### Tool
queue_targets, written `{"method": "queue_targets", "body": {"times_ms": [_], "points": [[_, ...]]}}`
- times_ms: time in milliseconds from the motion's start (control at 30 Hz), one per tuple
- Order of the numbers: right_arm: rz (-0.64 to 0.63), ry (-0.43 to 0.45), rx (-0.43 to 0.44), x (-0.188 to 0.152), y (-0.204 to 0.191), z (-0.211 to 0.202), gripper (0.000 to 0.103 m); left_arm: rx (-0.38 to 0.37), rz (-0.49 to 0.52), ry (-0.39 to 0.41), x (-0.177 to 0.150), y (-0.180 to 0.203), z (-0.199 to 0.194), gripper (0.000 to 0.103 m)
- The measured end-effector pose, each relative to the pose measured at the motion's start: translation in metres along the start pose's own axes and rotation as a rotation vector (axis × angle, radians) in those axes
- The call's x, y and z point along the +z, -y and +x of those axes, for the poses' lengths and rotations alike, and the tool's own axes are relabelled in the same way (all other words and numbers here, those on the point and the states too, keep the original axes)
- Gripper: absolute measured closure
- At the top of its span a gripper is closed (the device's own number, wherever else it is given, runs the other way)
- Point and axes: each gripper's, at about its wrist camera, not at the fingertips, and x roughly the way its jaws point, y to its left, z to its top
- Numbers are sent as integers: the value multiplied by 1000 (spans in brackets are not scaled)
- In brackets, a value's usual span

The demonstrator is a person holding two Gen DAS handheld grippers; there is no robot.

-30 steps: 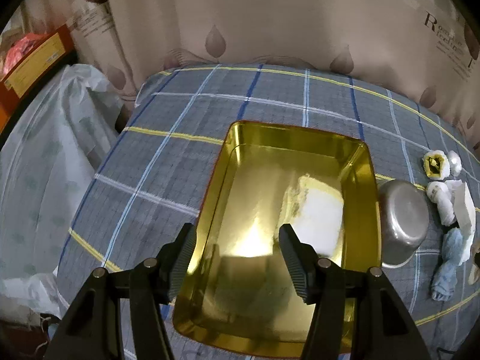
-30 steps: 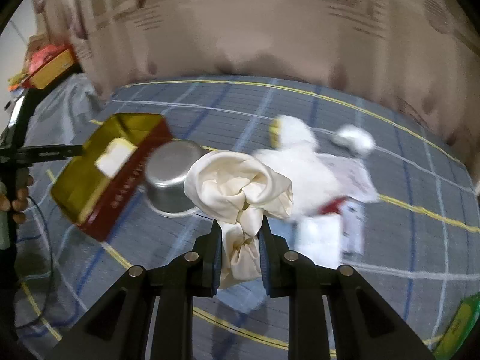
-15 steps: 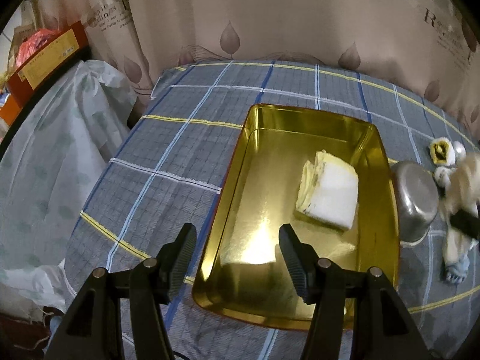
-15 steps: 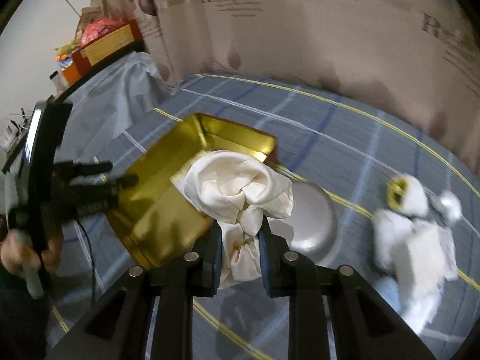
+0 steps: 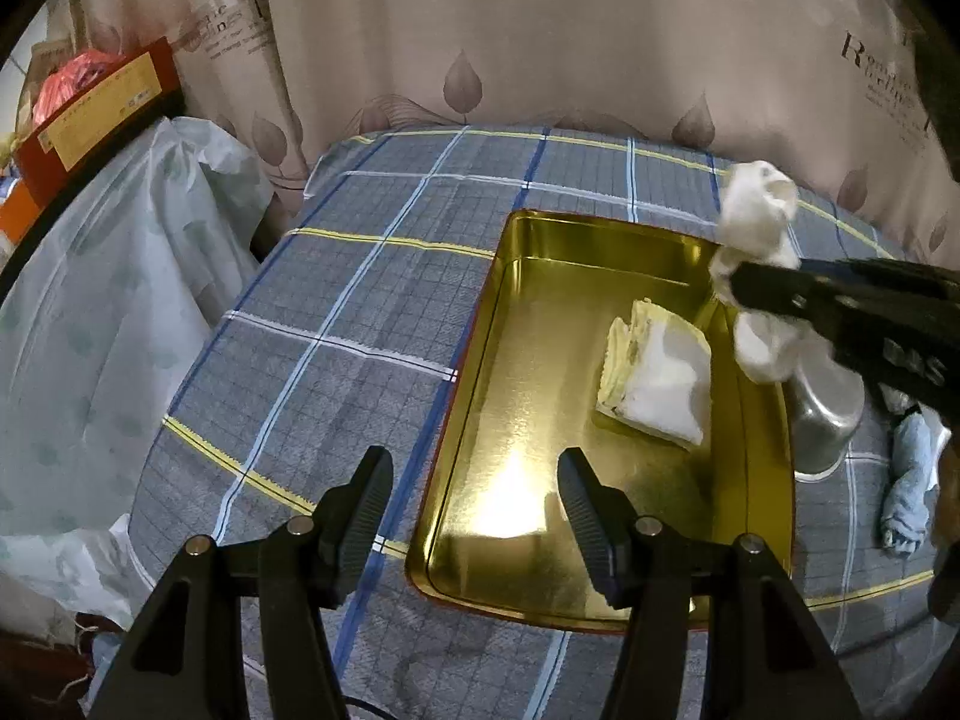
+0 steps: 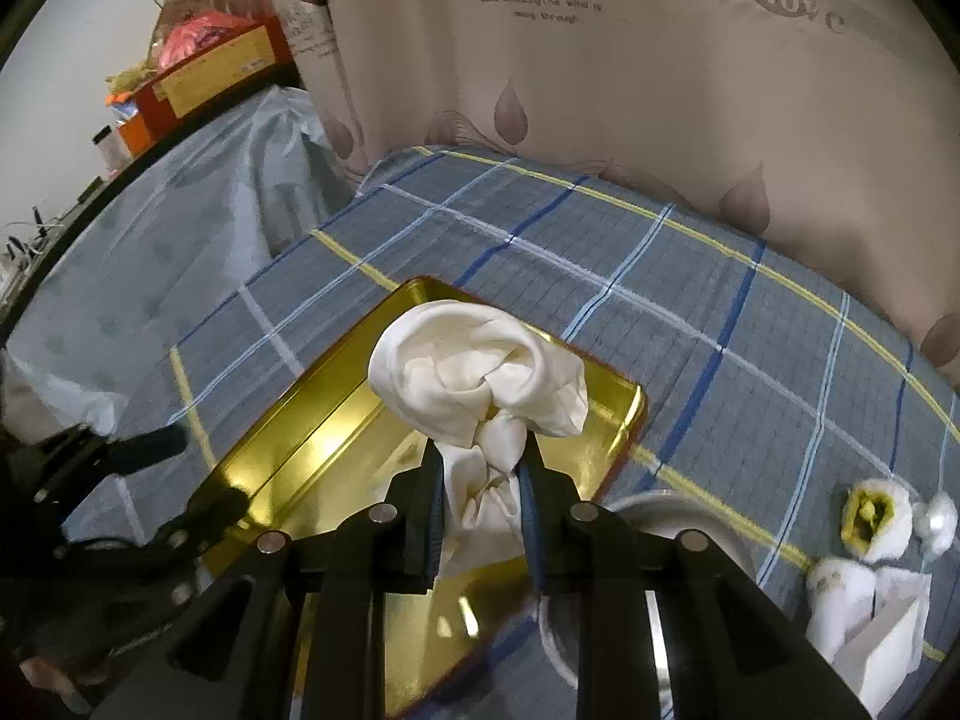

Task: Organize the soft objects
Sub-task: 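Carry the cream cloth into the gold tin and open the right tool, then grasp the white folded pad with the right tool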

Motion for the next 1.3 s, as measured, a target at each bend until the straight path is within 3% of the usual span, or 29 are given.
{"method": "queue_targets", "body": {"times_ms": [100, 167, 233, 467, 733, 933, 1167, 1300], "points": [[-6, -6, -11, 8, 0, 7, 74, 5, -10, 3, 1, -3, -2, 44], [-1, 0, -8, 10, 1, 9, 49, 2, -18, 1, 1, -5, -2, 44], [1, 14, -3, 10, 1, 7, 42, 2, -21, 1, 1, -5, -1, 44], [-34, 45, -18, -4, -3, -13, 42, -7, -16, -4, 1, -4, 0, 44], [-8, 43, -35, -71, 12, -58, 42, 9, 0, -11, -1, 1, 2, 44], [101, 57, -119, -126, 58, -102, 42, 21, 18, -1, -1, 8, -1, 44], [220, 40, -299, -181, 133, -141, 43, 7, 56, 11, -1, 26, -8, 44], [283, -7, -322, -209, 164, -137, 56, -40, 100, 0, -6, 46, -14, 44]]}}
